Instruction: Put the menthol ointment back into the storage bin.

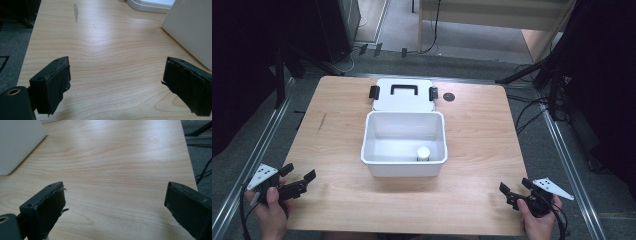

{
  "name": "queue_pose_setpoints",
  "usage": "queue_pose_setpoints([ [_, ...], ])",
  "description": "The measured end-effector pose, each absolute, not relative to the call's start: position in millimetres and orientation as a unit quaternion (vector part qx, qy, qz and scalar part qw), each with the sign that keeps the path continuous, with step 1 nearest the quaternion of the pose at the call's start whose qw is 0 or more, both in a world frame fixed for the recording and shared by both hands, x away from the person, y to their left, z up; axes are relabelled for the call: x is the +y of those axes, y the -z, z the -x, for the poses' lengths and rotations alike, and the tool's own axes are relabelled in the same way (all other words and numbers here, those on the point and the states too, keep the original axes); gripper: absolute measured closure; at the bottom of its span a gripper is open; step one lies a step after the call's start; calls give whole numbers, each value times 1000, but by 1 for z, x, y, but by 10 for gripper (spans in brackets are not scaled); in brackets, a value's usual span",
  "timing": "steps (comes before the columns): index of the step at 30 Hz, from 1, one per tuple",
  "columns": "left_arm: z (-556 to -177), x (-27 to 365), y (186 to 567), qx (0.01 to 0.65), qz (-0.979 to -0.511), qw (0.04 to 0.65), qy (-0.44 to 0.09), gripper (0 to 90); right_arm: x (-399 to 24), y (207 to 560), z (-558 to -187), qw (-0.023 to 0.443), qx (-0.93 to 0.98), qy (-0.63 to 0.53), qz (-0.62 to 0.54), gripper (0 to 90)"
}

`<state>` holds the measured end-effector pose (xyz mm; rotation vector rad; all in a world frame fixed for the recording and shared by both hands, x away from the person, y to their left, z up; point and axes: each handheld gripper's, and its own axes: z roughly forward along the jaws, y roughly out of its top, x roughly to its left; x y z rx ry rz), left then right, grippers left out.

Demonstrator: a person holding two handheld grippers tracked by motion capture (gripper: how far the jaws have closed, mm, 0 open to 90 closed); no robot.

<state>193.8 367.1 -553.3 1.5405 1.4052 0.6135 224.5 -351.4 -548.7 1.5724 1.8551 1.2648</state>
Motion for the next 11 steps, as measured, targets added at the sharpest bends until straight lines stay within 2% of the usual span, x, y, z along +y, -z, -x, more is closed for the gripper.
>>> queue_pose_setpoints([
  [11, -194, 366, 553, 571, -633, 458, -252, 82, -349, 549, -228, 193, 673, -436, -566, 16],
])
